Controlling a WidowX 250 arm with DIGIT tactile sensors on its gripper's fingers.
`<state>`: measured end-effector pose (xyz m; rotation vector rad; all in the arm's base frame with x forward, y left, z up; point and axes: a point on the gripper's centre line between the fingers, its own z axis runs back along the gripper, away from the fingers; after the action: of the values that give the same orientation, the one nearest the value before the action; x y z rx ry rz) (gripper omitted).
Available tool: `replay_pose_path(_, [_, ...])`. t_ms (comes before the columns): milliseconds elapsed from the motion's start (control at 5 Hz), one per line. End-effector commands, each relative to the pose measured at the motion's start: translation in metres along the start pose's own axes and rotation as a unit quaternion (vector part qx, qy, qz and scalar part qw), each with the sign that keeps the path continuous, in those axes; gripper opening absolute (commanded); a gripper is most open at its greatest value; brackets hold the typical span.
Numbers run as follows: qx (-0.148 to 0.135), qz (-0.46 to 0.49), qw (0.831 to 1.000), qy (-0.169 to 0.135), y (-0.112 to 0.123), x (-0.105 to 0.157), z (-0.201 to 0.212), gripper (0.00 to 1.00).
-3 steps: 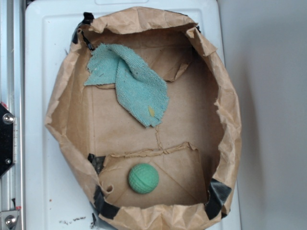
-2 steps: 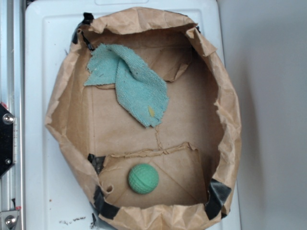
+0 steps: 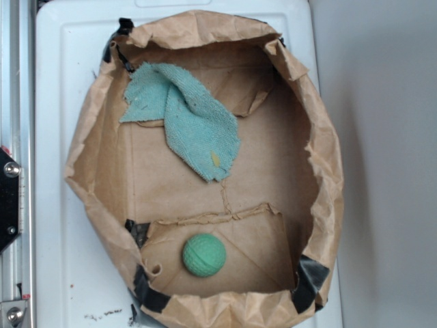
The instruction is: Grab the green ball.
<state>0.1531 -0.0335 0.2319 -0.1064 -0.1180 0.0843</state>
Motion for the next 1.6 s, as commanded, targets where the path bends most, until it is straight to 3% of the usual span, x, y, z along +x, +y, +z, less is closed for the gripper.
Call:
replay_pose_path(0, [-0.003, 0.045, 0.998, -0.054, -0.012, 0.061, -0.022, 1.00])
replay_pose_path(400, [0.013, 0.153, 0.983, -0.096, 0.005, 0.115, -0.065, 1.00])
replay_pose_path(600, [0.003, 0.216, 0.971, -0.106, 0.016, 0.131, -0.080, 1.00])
replay_pose_path(1000, [0.002, 0.269, 0.960, -0.072, 0.018, 0.136, -0.118, 1.00])
replay_pose_path(1200, [-0.021, 0.262, 0.964, -0.039, 0.007, 0.132, -0.131, 1.00])
replay_pose_path(1400, [-0.021, 0.262, 0.964, -0.039, 0.007, 0.132, -0.131, 1.00])
